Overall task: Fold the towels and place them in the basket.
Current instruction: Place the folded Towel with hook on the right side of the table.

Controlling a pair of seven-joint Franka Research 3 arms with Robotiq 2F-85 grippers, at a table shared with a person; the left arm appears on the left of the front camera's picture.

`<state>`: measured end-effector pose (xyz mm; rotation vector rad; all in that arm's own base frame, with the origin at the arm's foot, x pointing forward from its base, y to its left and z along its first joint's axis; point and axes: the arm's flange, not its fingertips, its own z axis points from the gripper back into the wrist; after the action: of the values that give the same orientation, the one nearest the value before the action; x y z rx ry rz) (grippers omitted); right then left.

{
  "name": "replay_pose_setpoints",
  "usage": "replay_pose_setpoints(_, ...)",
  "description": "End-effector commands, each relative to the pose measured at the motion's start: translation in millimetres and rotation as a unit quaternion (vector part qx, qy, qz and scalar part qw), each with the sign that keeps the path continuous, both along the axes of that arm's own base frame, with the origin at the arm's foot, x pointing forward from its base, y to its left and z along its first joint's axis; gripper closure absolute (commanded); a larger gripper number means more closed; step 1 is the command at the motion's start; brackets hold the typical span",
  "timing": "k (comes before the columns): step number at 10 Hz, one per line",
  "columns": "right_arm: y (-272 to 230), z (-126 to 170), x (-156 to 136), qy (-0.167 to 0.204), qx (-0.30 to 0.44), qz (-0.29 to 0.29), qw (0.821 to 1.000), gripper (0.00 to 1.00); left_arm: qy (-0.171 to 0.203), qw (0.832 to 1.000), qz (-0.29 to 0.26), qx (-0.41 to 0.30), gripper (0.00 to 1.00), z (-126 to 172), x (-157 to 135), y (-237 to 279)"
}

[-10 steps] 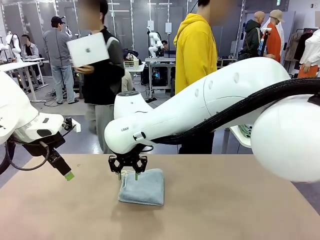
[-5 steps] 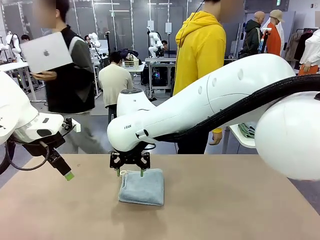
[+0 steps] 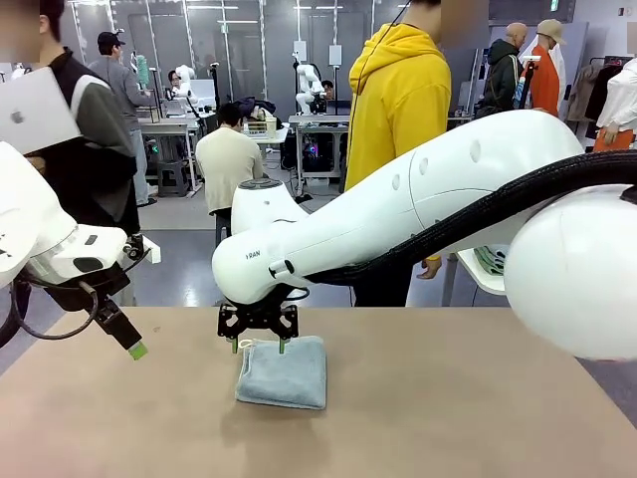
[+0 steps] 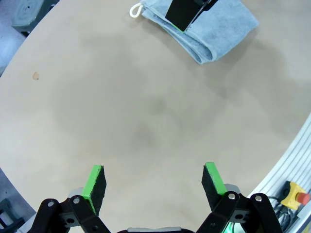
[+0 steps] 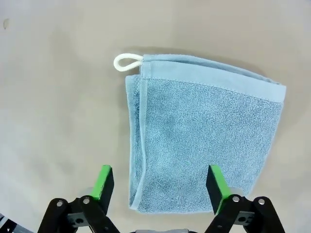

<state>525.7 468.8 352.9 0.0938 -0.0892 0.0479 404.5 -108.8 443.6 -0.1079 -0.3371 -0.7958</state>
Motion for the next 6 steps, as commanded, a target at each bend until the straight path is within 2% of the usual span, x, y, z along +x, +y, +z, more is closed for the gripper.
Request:
replay_pose_setpoints(1,1.2,1.3,0.1,-0.001,0.001,0.000,1.000,0.04,-0.001,1.000,0.005,0.006,0.00,0.8,3.5,-1.4)
replay_pose_setpoints(6,1.2,1.3,0.1,-0.001,0.001,0.000,1.000,0.04,-0.001,1.000,0.005,0.006,0.00,0.8,3.5,-1.4)
